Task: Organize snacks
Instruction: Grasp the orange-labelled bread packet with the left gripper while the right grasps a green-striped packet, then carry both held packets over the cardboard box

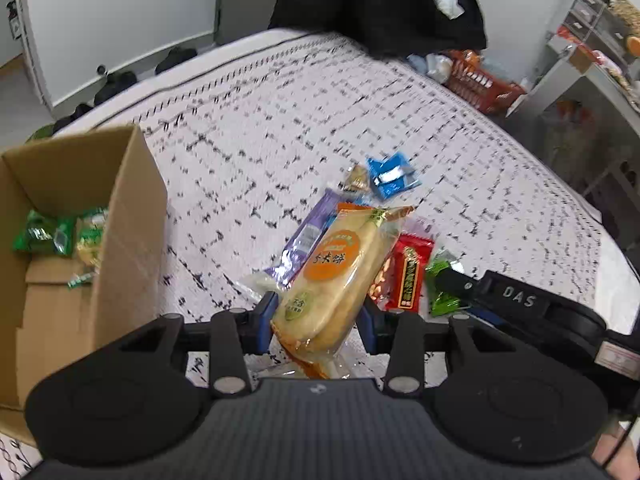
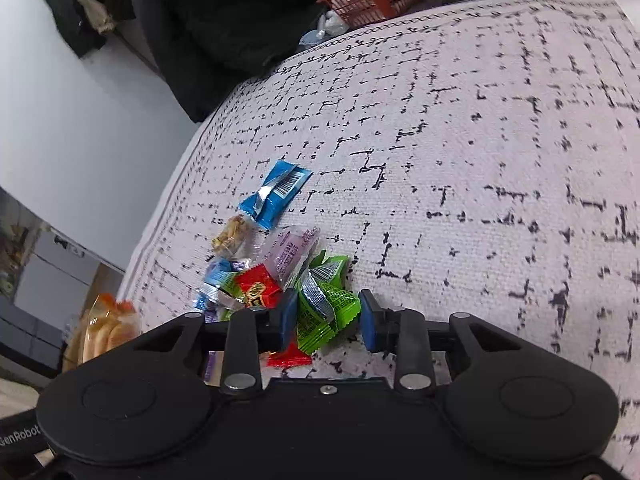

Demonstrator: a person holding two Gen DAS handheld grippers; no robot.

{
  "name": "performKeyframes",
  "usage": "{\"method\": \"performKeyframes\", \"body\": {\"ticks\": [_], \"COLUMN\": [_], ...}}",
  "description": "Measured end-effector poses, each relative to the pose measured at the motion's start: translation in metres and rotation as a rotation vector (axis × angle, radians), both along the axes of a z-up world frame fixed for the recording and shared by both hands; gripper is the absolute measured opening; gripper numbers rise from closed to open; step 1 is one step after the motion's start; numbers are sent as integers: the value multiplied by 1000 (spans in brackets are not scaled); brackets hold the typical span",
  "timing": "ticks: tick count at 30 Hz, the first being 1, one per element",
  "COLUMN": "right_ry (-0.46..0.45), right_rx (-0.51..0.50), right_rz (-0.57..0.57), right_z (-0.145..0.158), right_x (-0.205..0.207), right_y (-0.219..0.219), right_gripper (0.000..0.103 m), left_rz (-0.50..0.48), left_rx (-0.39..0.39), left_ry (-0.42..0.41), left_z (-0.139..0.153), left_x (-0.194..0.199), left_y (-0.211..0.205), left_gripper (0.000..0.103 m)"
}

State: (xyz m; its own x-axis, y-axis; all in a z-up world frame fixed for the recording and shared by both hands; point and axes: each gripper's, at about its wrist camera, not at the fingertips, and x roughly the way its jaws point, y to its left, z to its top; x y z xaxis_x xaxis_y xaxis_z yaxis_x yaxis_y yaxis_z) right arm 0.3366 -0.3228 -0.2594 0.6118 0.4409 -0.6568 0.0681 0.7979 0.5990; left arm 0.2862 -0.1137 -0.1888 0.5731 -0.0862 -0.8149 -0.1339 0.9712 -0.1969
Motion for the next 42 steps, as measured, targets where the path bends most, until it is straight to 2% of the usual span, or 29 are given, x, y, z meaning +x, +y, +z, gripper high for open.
{"method": "performKeyframes", "body": {"ticks": [9,14,22,33,42], "right_ry": [-44,-79,-104,-148,-173], "right_rx": [-10,-40,-23,1,8], "right_rz": [8,7,31,33,24], "right_z": [21,37,68,111,132], "right_x": [-18,-29,-50,-82,-104], "right_y": [-1,2,18,47,71], "right_gripper": [30,30,29,29,29], "left_rz": [24,59,97,142,168], "left_rx": [-30,-72,-127,-185,-223], "left_ry": [-54,-92,-143,-188,-208], "left_z": [23,38,57,73,78], "left_x": [-25,-39,-59,-86,-103], "left_y": [25,42,61,85,107], "left_gripper": [41,41,41,41,41]}}
